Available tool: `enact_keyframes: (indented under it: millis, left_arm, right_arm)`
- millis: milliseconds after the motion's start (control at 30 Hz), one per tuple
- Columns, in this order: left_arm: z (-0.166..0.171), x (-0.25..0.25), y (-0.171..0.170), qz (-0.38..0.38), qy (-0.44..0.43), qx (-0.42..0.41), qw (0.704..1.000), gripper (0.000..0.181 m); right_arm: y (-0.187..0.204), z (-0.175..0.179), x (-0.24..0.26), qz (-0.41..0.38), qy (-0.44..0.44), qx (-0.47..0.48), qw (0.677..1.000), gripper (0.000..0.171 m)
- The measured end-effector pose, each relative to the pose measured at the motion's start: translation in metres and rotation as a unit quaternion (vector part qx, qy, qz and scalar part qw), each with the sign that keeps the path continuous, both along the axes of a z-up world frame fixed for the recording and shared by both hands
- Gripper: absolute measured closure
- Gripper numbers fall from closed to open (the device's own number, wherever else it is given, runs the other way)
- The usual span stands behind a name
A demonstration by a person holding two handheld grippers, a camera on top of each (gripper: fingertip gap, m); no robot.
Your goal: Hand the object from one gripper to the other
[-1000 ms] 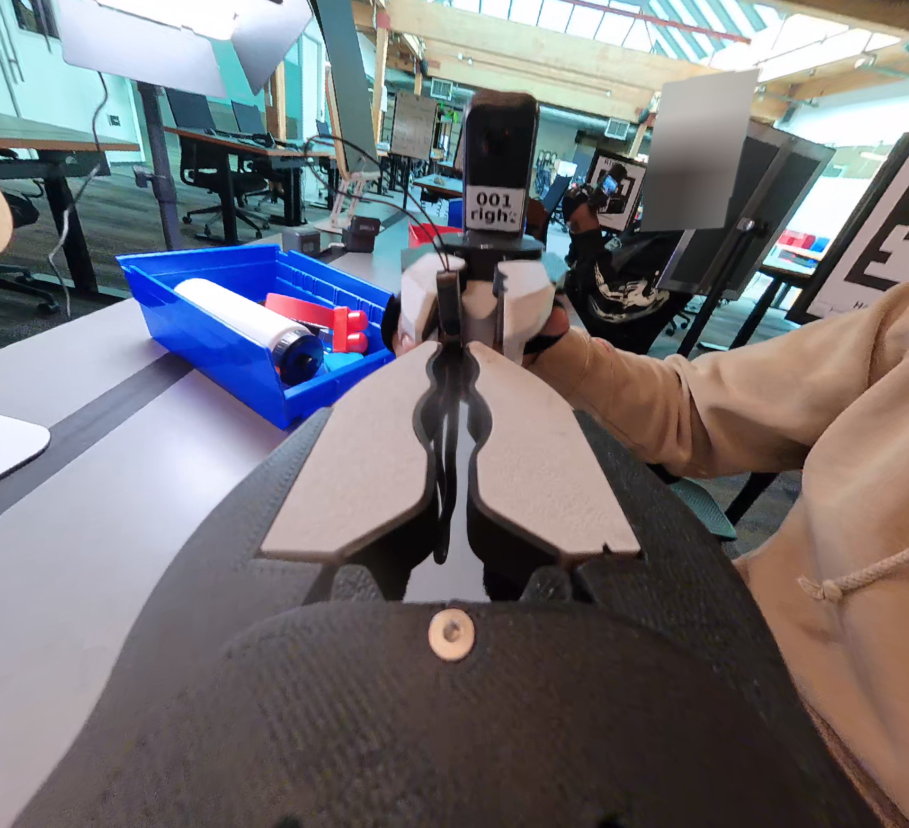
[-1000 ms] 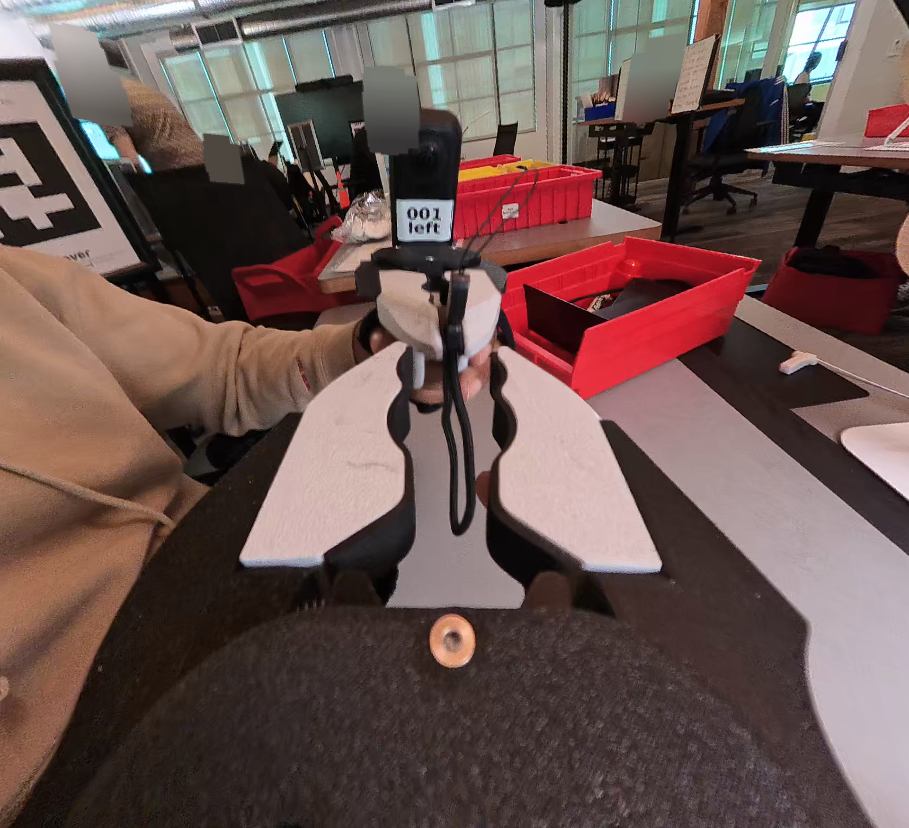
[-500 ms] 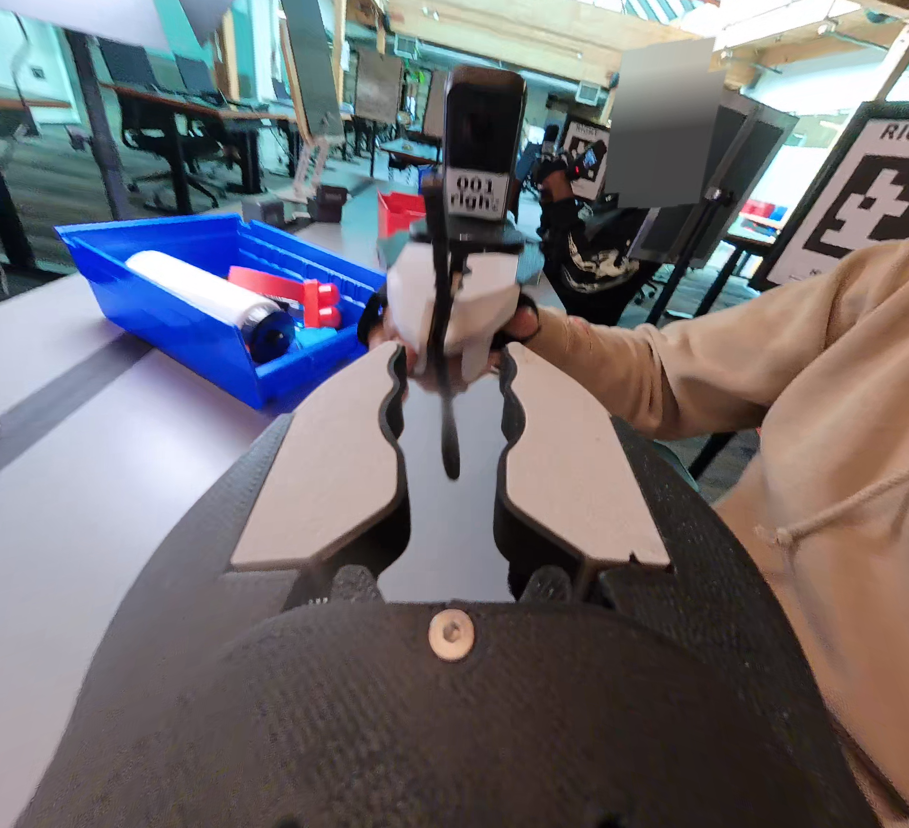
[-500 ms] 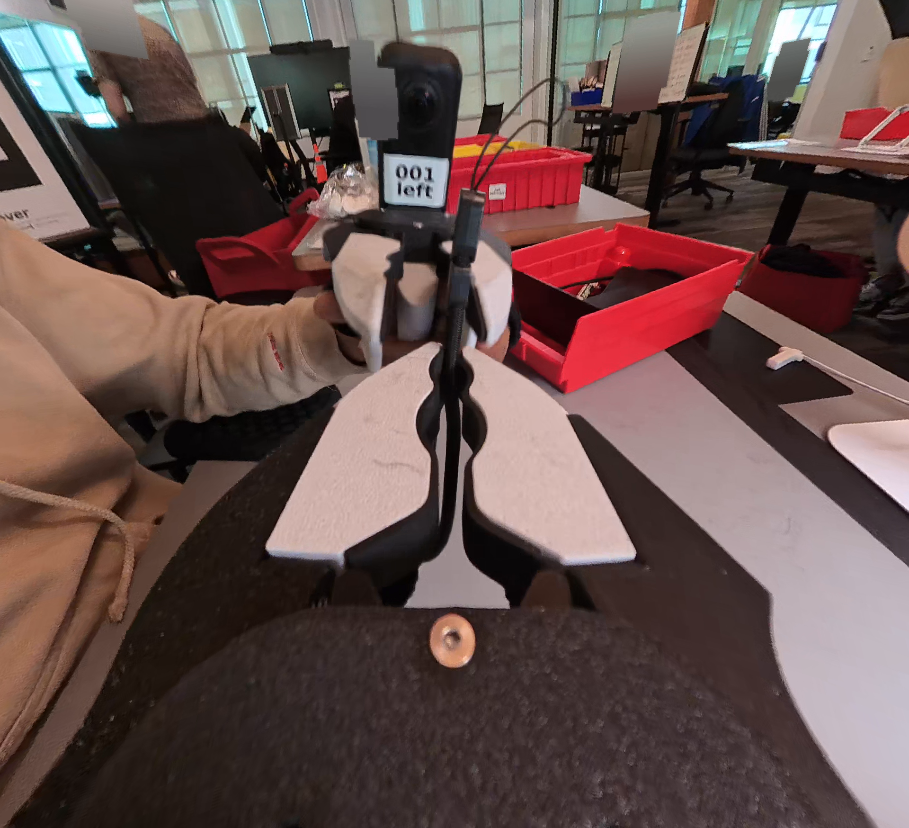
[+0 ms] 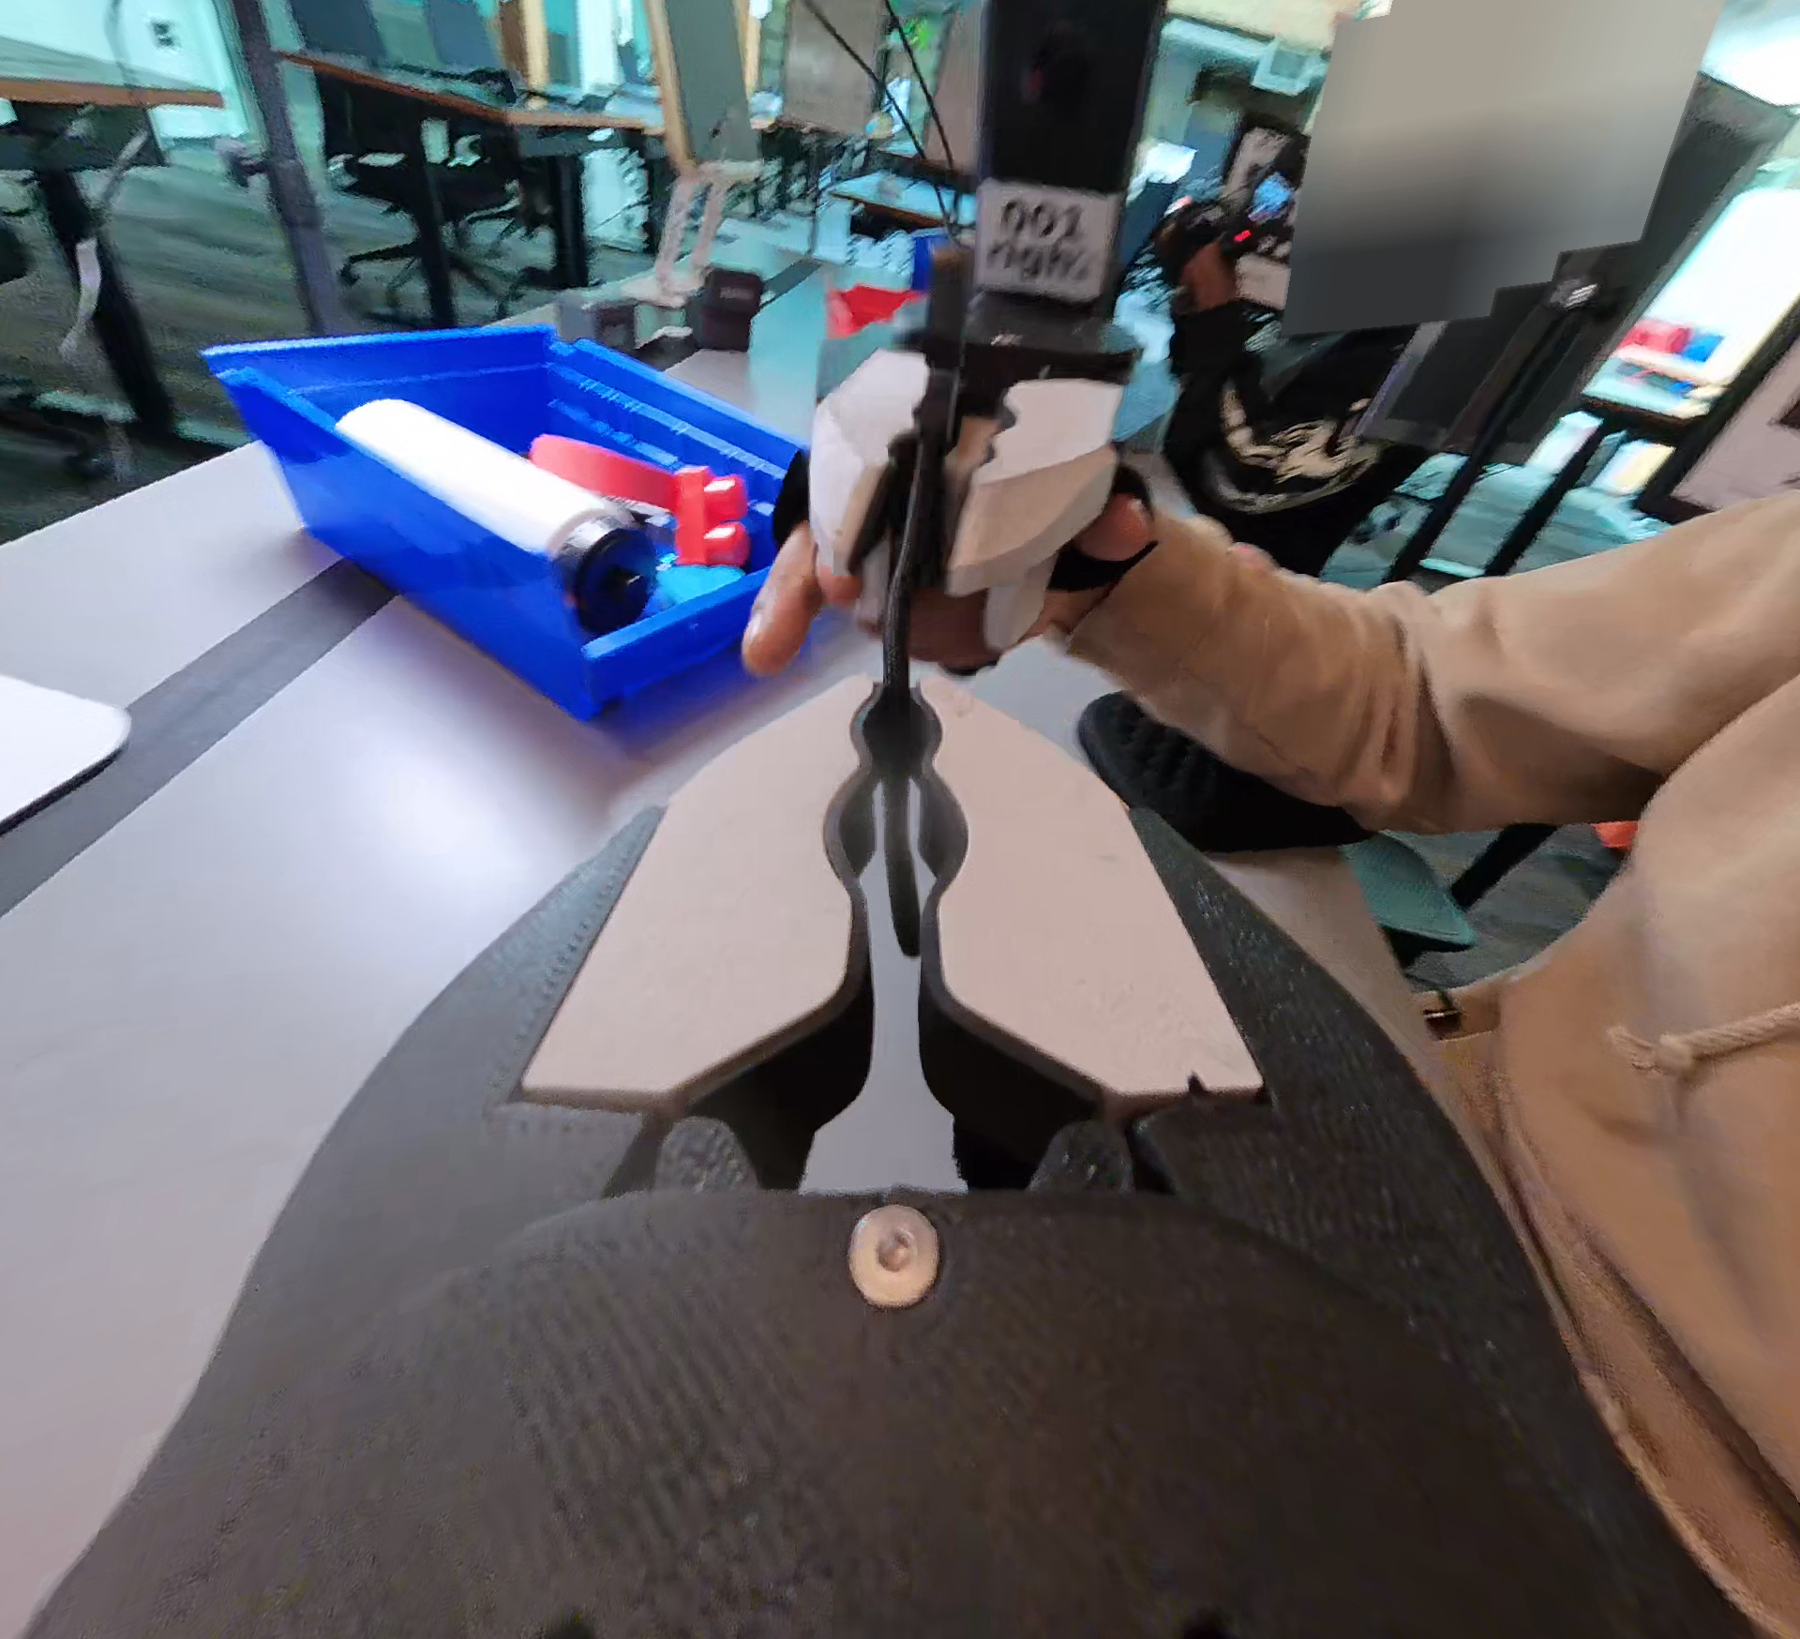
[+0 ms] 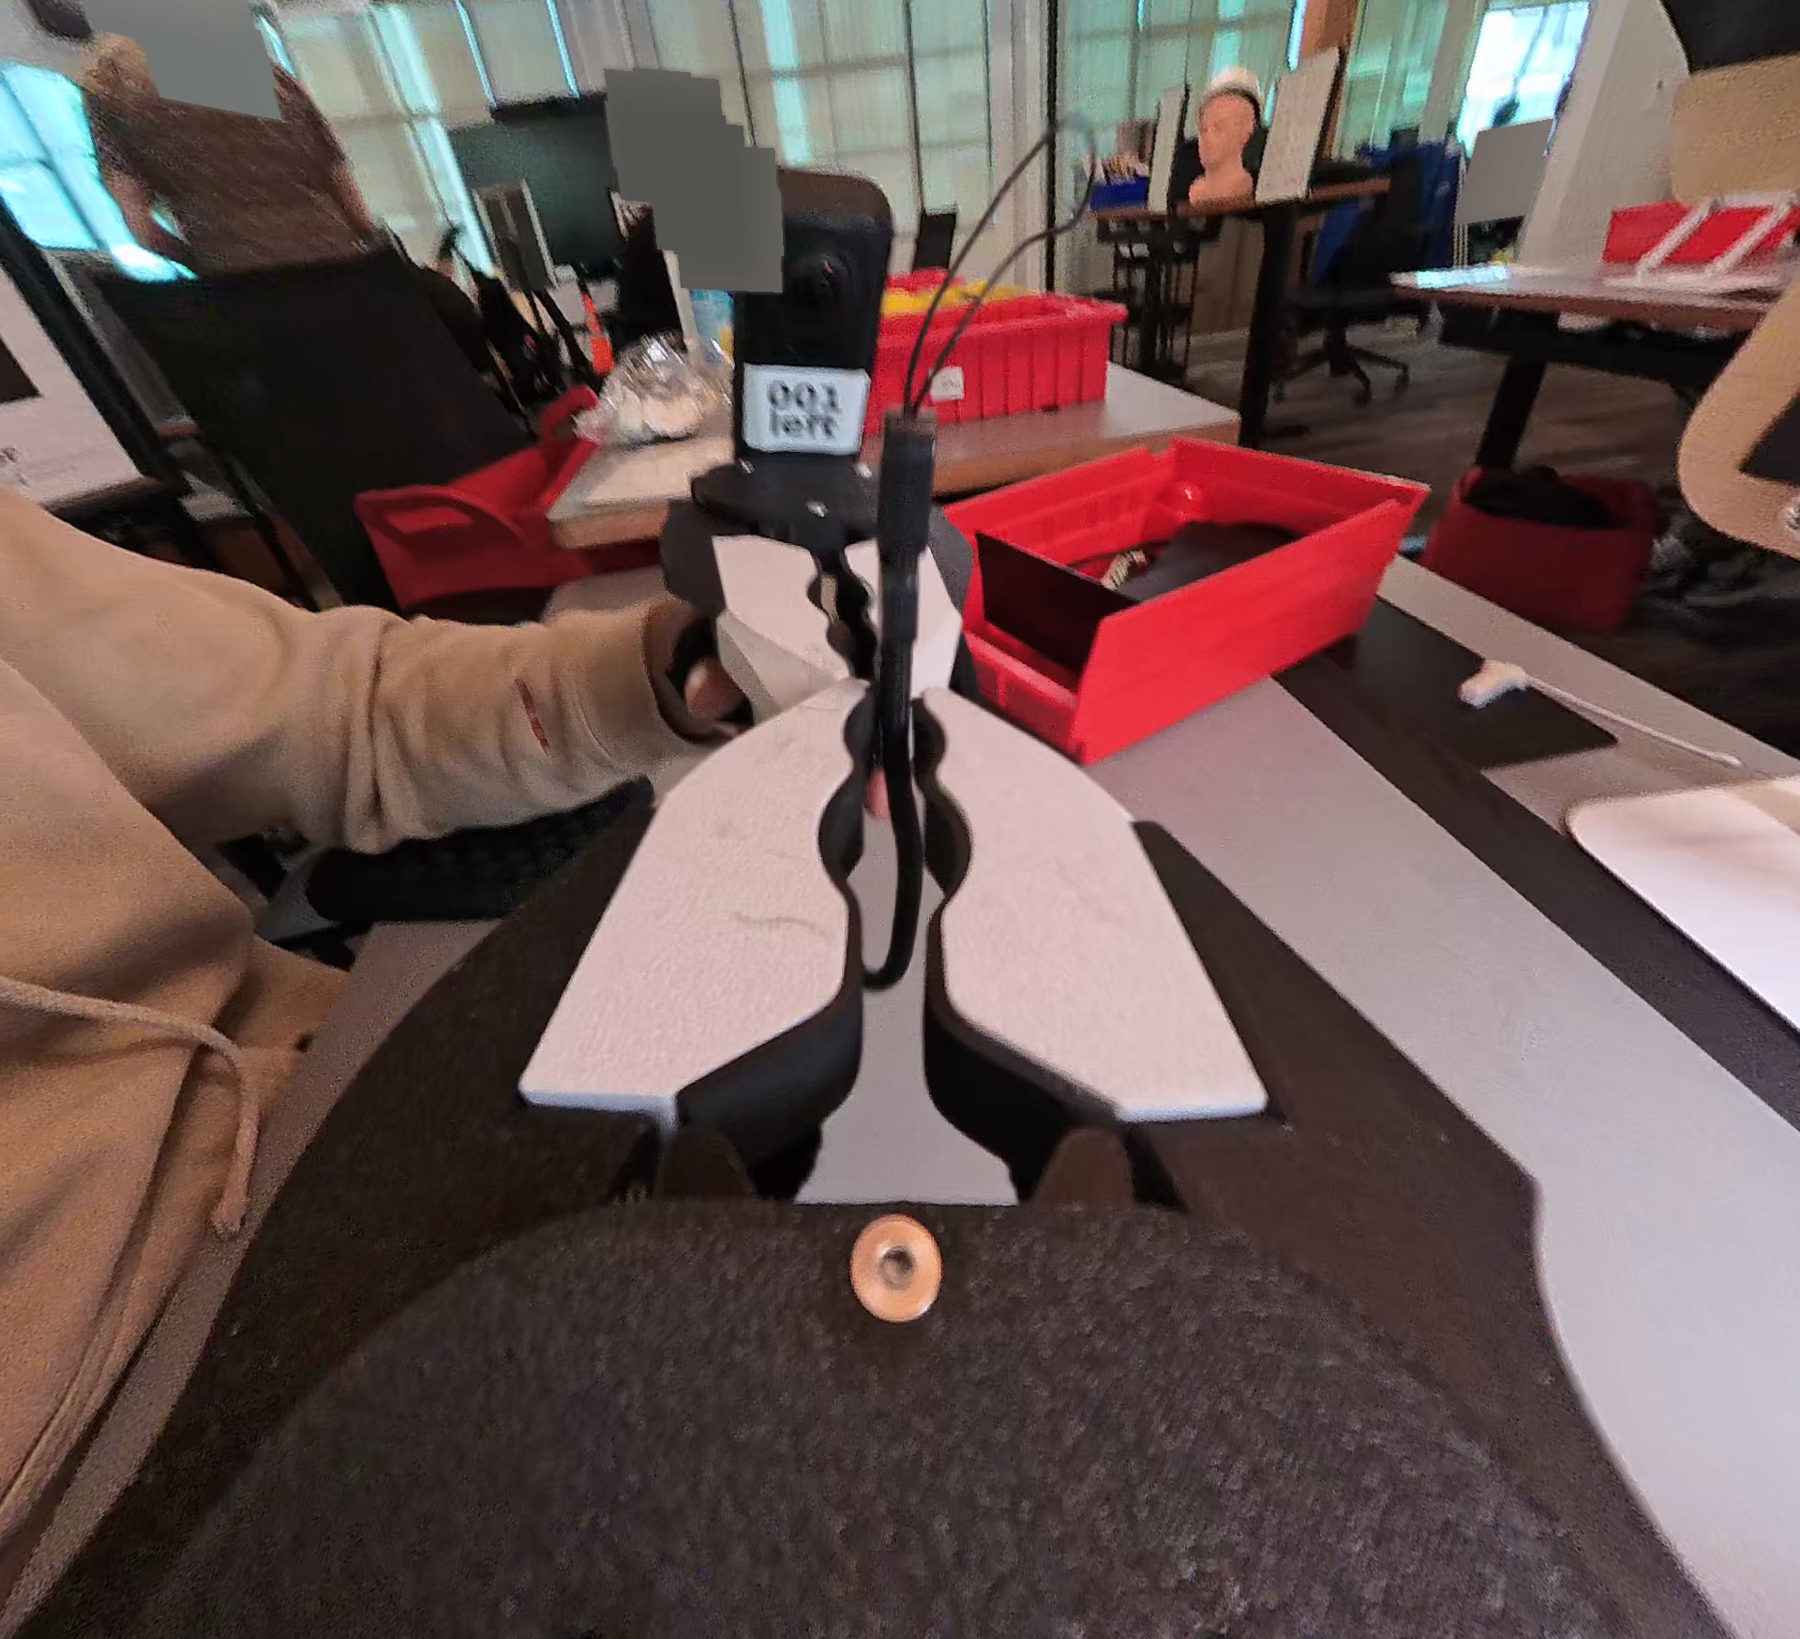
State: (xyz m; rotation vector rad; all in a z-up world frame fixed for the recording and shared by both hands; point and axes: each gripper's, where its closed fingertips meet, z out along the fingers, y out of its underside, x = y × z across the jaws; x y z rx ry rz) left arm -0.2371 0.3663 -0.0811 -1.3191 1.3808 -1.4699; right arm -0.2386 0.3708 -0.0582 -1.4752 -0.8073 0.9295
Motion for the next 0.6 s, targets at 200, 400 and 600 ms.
enact_keyframes:
  millis: [200,400,600]
  left_arm:
    - [-0.035,-0.014,0.033,0.086,0.158,0.086,0.98,0.178]
    - [-0.055,-0.011,0.026,0.075,0.219,0.098,0.968,0.178]
    - [-0.059,-0.01,0.022,0.066,0.228,0.1,0.966,0.178]
  right_arm:
    - [0.014,0.017,0.064,-0.164,-0.154,0.086,0.971,0.135]
    - [0.019,-0.041,0.015,-0.16,-0.4,0.171,0.886,0.141]
    - [0.031,-0.074,-0.005,-0.159,-0.43,0.195,0.867,0.167]
